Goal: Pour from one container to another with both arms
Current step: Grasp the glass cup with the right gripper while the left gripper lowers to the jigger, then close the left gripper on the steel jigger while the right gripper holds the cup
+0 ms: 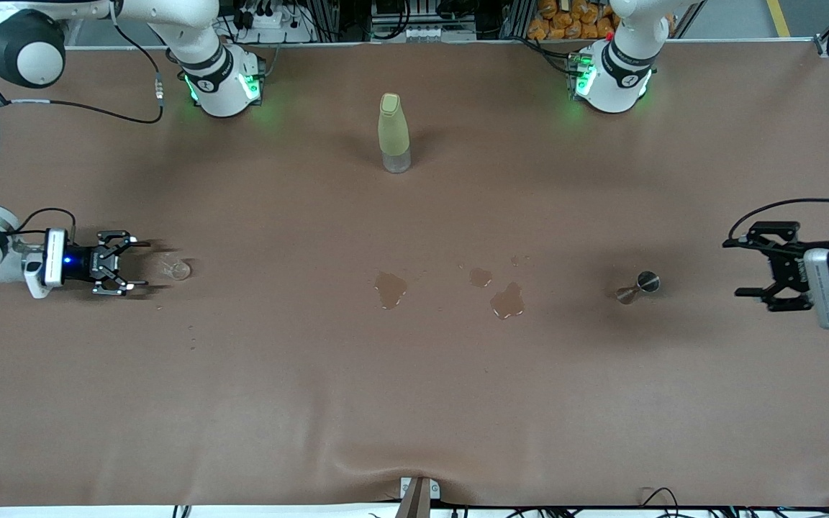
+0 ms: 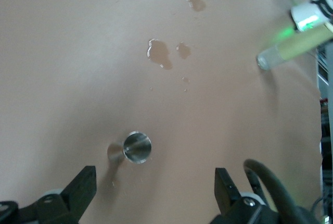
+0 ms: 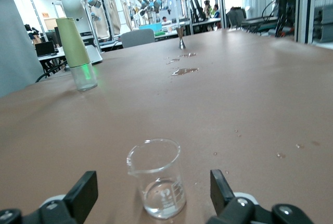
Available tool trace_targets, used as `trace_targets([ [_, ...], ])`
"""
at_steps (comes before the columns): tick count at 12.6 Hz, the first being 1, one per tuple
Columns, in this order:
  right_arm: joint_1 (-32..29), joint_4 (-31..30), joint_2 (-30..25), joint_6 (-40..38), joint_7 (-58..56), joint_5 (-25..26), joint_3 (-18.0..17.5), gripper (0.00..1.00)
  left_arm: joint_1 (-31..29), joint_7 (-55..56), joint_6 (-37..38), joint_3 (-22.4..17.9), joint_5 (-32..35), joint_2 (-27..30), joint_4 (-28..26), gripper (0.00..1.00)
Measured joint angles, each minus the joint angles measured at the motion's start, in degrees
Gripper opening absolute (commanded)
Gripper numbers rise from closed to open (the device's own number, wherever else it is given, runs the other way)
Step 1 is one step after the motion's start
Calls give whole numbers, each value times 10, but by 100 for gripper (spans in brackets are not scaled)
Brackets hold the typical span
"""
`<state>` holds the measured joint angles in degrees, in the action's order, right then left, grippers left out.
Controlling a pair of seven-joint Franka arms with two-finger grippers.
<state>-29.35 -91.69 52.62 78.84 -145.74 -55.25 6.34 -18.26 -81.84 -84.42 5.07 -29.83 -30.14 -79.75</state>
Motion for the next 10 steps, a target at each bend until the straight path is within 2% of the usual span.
trace_targets([
  [2, 0, 0, 10, 0, -21, -12, -5, 80, -7, -100, -1, 0, -30, -30, 0, 100],
  [8, 0, 0, 32, -7, -24, -26, -22, 80, -28, -318, -10, 0, -99, -112, 0, 100],
  [10, 0, 0, 38, -9, -25, -26, -22, 76, -40, -397, -14, 0, -127, -143, -1, 100],
])
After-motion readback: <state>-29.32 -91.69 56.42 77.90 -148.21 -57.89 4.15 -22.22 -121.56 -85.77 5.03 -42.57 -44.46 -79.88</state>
